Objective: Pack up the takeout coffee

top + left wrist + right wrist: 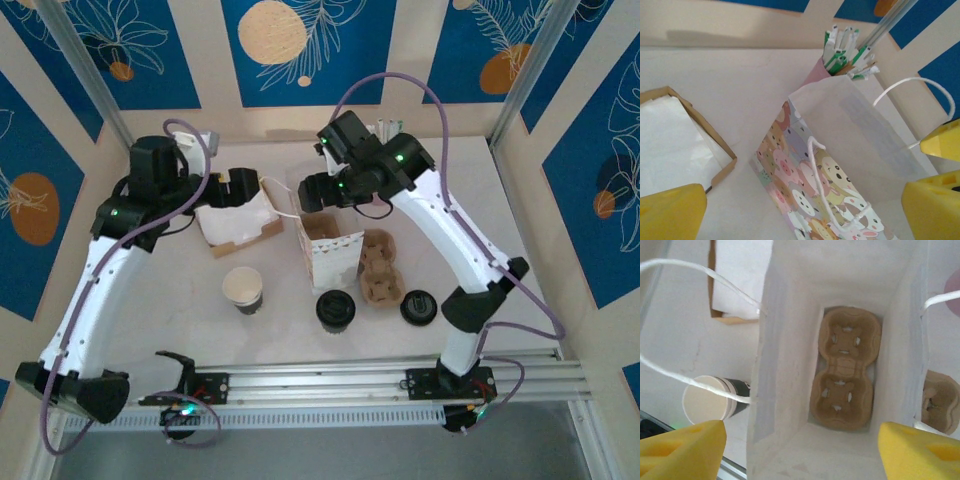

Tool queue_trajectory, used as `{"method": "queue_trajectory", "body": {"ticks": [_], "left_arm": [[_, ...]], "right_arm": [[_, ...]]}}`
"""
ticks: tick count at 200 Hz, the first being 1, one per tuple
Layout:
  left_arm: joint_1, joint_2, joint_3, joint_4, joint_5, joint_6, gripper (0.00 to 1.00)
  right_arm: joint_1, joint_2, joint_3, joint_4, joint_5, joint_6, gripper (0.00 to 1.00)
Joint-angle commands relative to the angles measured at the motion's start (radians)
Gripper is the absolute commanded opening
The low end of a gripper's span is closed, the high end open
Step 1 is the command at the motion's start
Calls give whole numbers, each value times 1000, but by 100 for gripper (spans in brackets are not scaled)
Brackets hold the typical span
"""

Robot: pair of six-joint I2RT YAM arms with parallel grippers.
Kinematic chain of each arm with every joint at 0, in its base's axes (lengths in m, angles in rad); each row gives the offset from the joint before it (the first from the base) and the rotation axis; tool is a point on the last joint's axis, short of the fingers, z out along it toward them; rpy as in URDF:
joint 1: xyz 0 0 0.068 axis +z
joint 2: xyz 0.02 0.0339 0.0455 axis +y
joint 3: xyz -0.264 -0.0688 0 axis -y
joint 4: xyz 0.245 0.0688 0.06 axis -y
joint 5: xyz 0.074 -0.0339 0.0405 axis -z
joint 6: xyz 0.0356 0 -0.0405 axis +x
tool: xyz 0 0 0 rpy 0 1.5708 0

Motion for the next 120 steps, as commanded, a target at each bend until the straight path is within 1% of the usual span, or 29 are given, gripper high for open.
{"method": "queue_trajectory", "body": {"ticks": [1, 68, 100, 120], "left_arm": [[13, -66, -1, 31, -52, -18, 100], [12, -179, -36, 50, -99, -46, 100], [12, -226, -50, 29, -99, -57, 100], [12, -257, -65, -2, -110, -58, 100]], "right_arm": [[8, -90, -63, 91, -10, -22, 80], [-2, -304, -254, 242, -32, -27, 82], [-9, -384, -334, 281, -29, -25, 81], [-16, -467, -403, 319, -15, -25, 80]]}}
